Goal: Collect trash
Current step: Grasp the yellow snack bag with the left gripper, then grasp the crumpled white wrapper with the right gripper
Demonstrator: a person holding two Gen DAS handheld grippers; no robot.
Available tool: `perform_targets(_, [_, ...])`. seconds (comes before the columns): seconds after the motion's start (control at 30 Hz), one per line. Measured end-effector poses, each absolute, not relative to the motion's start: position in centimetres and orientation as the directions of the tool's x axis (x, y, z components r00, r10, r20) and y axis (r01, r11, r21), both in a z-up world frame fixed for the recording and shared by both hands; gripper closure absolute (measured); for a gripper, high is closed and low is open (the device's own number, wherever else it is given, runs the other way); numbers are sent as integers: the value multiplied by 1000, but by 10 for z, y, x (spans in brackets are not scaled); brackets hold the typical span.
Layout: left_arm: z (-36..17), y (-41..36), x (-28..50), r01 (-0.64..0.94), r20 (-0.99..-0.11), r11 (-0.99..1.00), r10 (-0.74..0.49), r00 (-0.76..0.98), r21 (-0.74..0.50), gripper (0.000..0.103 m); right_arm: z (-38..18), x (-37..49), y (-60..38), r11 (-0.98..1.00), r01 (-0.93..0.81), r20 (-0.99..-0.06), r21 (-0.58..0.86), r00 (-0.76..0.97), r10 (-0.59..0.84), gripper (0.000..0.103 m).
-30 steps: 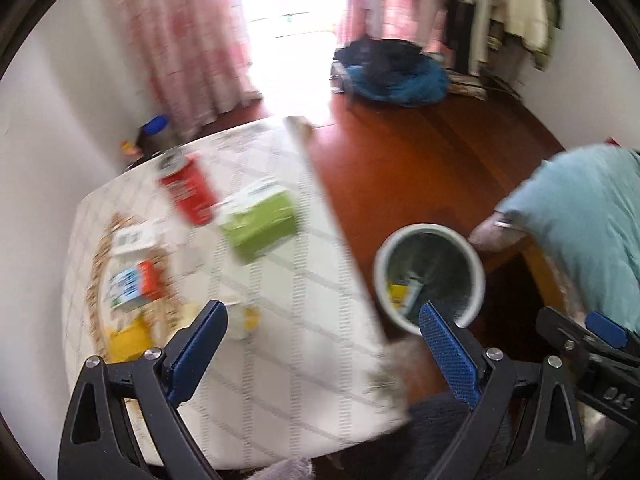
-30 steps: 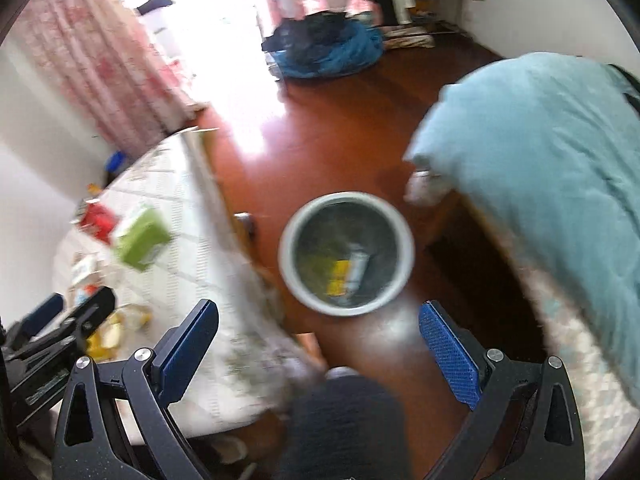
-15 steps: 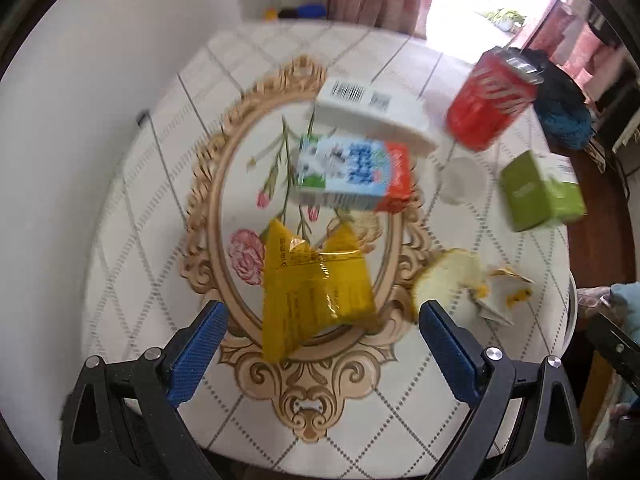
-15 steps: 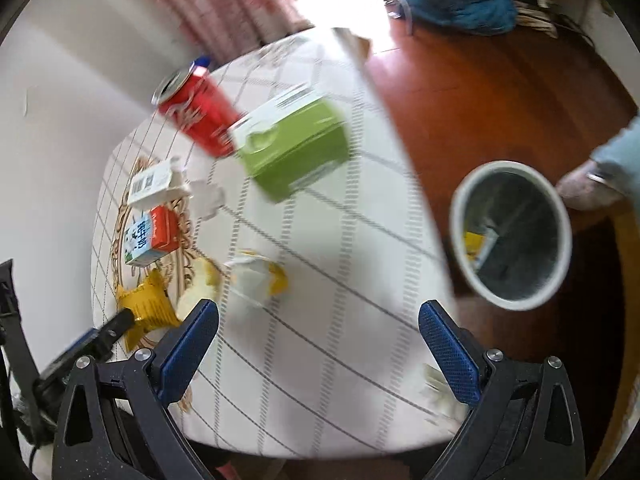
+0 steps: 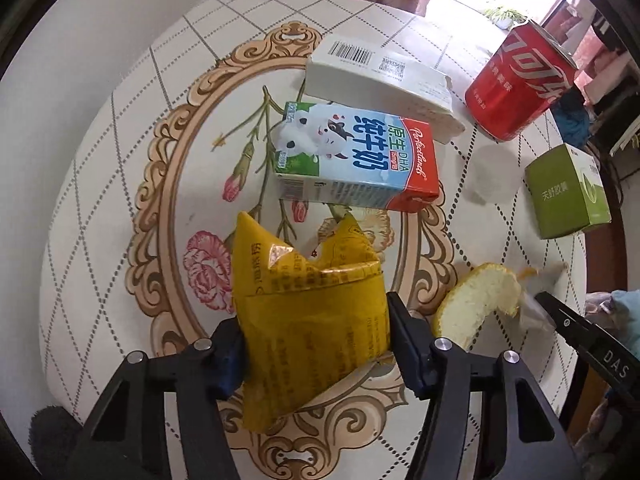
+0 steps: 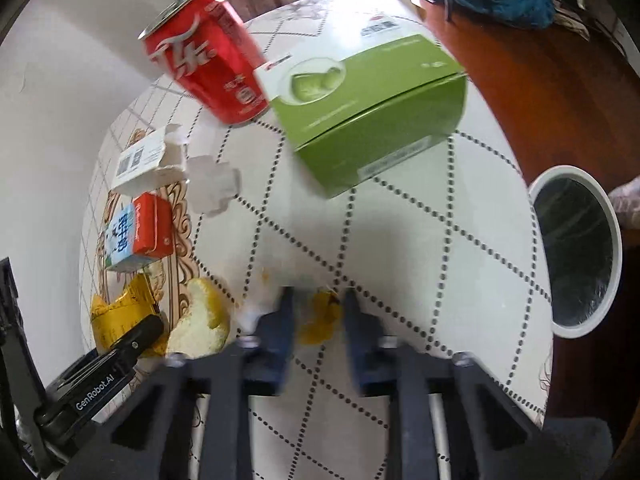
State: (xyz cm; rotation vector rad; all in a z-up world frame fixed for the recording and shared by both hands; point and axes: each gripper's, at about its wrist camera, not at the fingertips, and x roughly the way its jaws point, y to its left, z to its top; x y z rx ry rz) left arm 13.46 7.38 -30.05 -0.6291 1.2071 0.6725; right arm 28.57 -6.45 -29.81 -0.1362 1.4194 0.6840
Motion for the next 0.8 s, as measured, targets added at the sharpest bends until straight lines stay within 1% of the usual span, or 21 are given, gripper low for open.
perform_targets(0.1, [-293, 76, 132, -751, -963, 658, 171, 208, -46, 46, -292, 280, -63, 791, -543, -934, 283, 30, 355, 93])
perform_targets(0.2, [-280, 71, 127, -751, -957, 659, 202, 208, -24, 46, -281, 275, -65, 778, -561, -927, 282, 51, 372, 98])
perform_targets(0.43, [-250, 61, 109, -741, -933, 671, 268, 240, 2, 46, -254, 275, -82, 773, -569, -912, 280, 93, 399, 100])
perform_targets(0.57, [-245, 56, 110, -736, -926, 677, 290, 243, 19, 46, -250, 279, -89, 771, -547, -899, 326, 72, 431, 99])
perform_targets(0.6, [-248, 58, 111, -737, -928, 675, 286, 237, 20, 46, -252, 281, -89, 768, -545, -899, 336, 56, 433, 96])
perform_targets(0.67, [-257, 61, 114, -744, -936, 668, 275, 220, 21, 46, -257, 282, -86, 772, -546, -908, 327, 46, 417, 67])
perform_targets(0.7, [-261, 62, 115, -745, -939, 667, 272, 209, 27, 46, -260, 281, -84, 769, -548, -907, 330, 42, 419, 44])
perform_targets(0.8, [-278, 65, 116, -748, -950, 662, 256, 177, 39, 46, -273, 280, -75, 759, -569, -916, 318, 24, 401, 42])
